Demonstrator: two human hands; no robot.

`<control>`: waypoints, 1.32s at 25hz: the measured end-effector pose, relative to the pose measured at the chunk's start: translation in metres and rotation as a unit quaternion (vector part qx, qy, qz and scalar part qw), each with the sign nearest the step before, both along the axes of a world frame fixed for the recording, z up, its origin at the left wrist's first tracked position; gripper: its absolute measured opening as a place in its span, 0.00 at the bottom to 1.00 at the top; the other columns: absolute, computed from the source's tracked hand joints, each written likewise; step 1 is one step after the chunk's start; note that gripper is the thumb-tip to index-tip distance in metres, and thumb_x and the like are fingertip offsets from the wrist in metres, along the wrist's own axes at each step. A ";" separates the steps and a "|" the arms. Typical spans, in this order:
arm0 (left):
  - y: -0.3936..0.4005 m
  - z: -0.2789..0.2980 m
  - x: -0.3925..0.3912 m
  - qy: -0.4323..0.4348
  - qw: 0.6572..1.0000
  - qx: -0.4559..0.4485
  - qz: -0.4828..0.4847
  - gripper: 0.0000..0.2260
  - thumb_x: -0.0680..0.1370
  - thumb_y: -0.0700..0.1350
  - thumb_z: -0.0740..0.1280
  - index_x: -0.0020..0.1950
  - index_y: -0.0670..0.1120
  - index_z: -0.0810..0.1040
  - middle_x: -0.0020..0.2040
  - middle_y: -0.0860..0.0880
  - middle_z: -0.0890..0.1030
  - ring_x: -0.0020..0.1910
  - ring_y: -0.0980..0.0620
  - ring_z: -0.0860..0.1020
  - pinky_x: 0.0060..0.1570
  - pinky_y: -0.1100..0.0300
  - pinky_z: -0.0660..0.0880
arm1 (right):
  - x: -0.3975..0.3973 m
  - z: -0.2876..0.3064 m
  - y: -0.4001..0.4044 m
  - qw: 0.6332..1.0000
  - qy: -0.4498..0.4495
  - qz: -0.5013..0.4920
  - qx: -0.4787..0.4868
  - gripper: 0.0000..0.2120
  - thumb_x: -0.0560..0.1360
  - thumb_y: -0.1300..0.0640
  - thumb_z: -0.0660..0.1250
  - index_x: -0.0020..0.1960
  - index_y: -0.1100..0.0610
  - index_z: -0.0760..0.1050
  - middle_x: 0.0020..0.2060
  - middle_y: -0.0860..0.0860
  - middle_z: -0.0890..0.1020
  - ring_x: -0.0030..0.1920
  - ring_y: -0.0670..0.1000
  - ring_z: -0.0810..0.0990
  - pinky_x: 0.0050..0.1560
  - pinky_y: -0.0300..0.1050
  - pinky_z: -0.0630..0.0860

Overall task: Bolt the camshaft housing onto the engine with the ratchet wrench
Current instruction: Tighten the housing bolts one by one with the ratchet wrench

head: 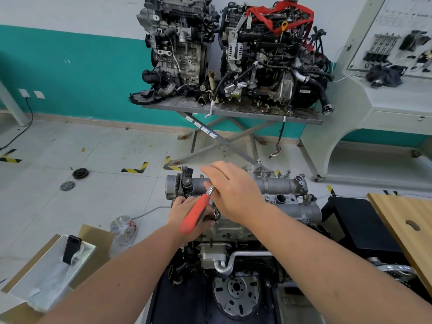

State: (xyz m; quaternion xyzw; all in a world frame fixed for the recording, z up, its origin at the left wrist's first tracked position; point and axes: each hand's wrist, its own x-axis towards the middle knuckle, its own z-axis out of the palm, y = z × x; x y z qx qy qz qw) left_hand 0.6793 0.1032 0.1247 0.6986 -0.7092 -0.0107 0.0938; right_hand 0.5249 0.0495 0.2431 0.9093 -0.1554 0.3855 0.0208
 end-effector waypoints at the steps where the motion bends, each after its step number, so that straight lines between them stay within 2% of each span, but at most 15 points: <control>1: 0.000 0.000 0.000 0.000 1.000 0.001 0.002 0.17 0.73 0.67 0.57 0.56 0.62 0.74 0.52 0.61 0.75 0.53 0.54 0.74 0.50 0.55 0.61 | -0.005 0.000 -0.002 0.999 0.025 0.020 0.019 0.18 0.74 0.63 0.65 0.64 0.66 0.77 0.55 0.61 0.80 0.49 0.63 0.80 0.46 0.57 0.78; 5: 0.000 0.004 -0.003 -0.008 1.000 0.003 -0.002 0.23 0.72 0.67 0.50 0.60 0.60 0.72 0.53 0.59 0.77 0.54 0.52 0.75 0.50 0.54 0.60 | -0.019 0.008 -0.009 0.991 0.102 0.072 0.042 0.26 0.80 0.51 0.58 0.73 0.65 0.68 0.63 0.60 0.76 0.58 0.58 0.76 0.55 0.51 0.73; 10: -0.003 0.003 -0.001 0.026 0.999 0.014 -0.012 0.10 0.75 0.63 0.63 0.49 0.60 0.77 0.55 0.61 0.73 0.56 0.54 0.72 0.53 0.54 0.64 | -0.021 0.018 -0.013 0.983 0.162 0.075 0.042 0.26 0.82 0.50 0.55 0.75 0.62 0.66 0.64 0.59 0.76 0.56 0.55 0.75 0.52 0.51 0.73; 12: -0.003 0.004 -0.002 0.057 0.998 0.034 -0.014 0.09 0.75 0.62 0.65 0.50 0.60 0.79 0.55 0.62 0.71 0.57 0.55 0.70 0.59 0.52 0.65 | -0.018 0.023 -0.007 0.987 0.140 0.062 0.039 0.21 0.82 0.52 0.57 0.69 0.62 0.74 0.55 0.58 0.80 0.49 0.58 0.79 0.46 0.52 0.76; 14: -0.003 0.005 -0.003 0.016 0.999 0.035 0.000 0.12 0.76 0.64 0.64 0.55 0.62 0.79 0.55 0.62 0.71 0.58 0.56 0.70 0.57 0.55 0.59 | -0.007 0.032 0.001 0.988 0.140 -0.012 0.062 0.15 0.83 0.51 0.58 0.59 0.57 0.79 0.44 0.52 0.80 0.41 0.55 0.78 0.37 0.48 0.73; 16: -0.002 0.007 -0.003 0.005 1.000 0.029 0.003 0.13 0.76 0.64 0.63 0.56 0.63 0.78 0.56 0.62 0.72 0.59 0.56 0.70 0.53 0.56 0.55 | 0.009 0.043 0.005 0.959 0.182 -0.110 0.187 0.12 0.83 0.49 0.57 0.44 0.51 0.75 0.35 0.47 0.77 0.36 0.51 0.76 0.33 0.47 0.68; 18: -0.001 0.008 -0.004 0.011 0.999 0.031 0.002 0.13 0.76 0.64 0.63 0.56 0.63 0.79 0.57 0.62 0.72 0.60 0.56 0.70 0.53 0.57 0.55 | 0.016 0.052 0.004 0.865 0.136 -0.121 0.468 0.11 0.82 0.53 0.58 0.41 0.53 0.71 0.32 0.50 0.82 0.35 0.51 0.81 0.36 0.48 0.74; 20: -0.001 0.009 -0.003 0.007 0.999 0.037 0.002 0.13 0.76 0.64 0.63 0.56 0.63 0.79 0.57 0.62 0.72 0.60 0.56 0.70 0.54 0.56 0.56 | 0.014 0.052 0.005 0.679 -0.026 -0.030 0.733 0.08 0.82 0.58 0.59 0.45 0.58 0.71 0.33 0.53 0.85 0.37 0.52 0.85 0.42 0.48 0.77; 22: 0.000 0.008 -0.004 0.006 0.999 0.039 0.005 0.13 0.76 0.64 0.63 0.56 0.62 0.79 0.57 0.62 0.72 0.60 0.56 0.70 0.54 0.56 0.56 | 0.008 0.042 0.007 0.513 -0.225 0.063 0.826 0.09 0.82 0.60 0.60 0.43 0.60 0.73 0.34 0.54 0.84 0.41 0.53 0.85 0.42 0.43 0.77; 24: 0.000 0.008 -0.005 0.008 0.999 0.037 0.004 0.13 0.76 0.64 0.63 0.56 0.62 0.79 0.56 0.62 0.71 0.60 0.56 0.70 0.55 0.56 0.56 | 0.006 0.028 0.009 0.436 -0.368 0.089 0.816 0.10 0.82 0.57 0.62 0.42 0.57 0.74 0.38 0.53 0.82 0.43 0.50 0.83 0.40 0.40 0.75; 25: -0.001 0.009 -0.005 0.007 0.999 0.036 0.004 0.13 0.76 0.64 0.63 0.56 0.62 0.79 0.57 0.62 0.71 0.60 0.57 0.70 0.56 0.55 0.57 | 0.007 0.020 0.011 0.453 -0.398 0.078 0.794 0.09 0.82 0.54 0.63 0.44 0.55 0.74 0.39 0.53 0.83 0.43 0.50 0.82 0.41 0.41 0.74; 26: -0.001 0.009 -0.005 0.007 0.999 0.037 0.004 0.13 0.76 0.64 0.63 0.56 0.62 0.79 0.57 0.62 0.71 0.60 0.57 0.70 0.57 0.55 0.57 | 0.007 0.012 0.014 0.508 -0.398 0.058 0.762 0.08 0.82 0.51 0.63 0.46 0.52 0.75 0.42 0.52 0.84 0.44 0.51 0.81 0.42 0.43 0.73; 29: -0.001 0.008 -0.003 0.010 0.999 0.031 0.002 0.13 0.75 0.64 0.63 0.56 0.62 0.79 0.57 0.62 0.72 0.59 0.57 0.70 0.55 0.55 0.57 | 0.004 -0.005 0.021 0.758 -0.283 0.002 0.587 0.09 0.81 0.42 0.60 0.57 0.33 0.77 0.58 0.42 0.81 0.57 0.44 0.78 0.57 0.37 0.74; 31: 0.000 0.007 -0.004 0.010 1.000 0.023 0.000 0.13 0.75 0.63 0.62 0.54 0.61 0.80 0.54 0.62 0.72 0.56 0.56 0.71 0.51 0.56 0.55 | -0.001 -0.010 0.020 0.910 -0.211 -0.003 0.357 0.14 0.81 0.47 0.61 0.64 0.42 0.77 0.65 0.45 0.77 0.64 0.42 0.74 0.63 0.33 0.70; 33: 0.001 0.007 -0.004 -0.011 1.000 0.017 0.004 0.15 0.73 0.62 0.59 0.52 0.60 0.79 0.50 0.60 0.71 0.54 0.54 0.73 0.49 0.56 0.55 | 0.000 -0.012 0.013 0.983 -0.129 0.014 0.127 0.13 0.77 0.64 0.65 0.59 0.58 0.82 0.64 0.57 0.79 0.61 0.57 0.78 0.61 0.48 0.76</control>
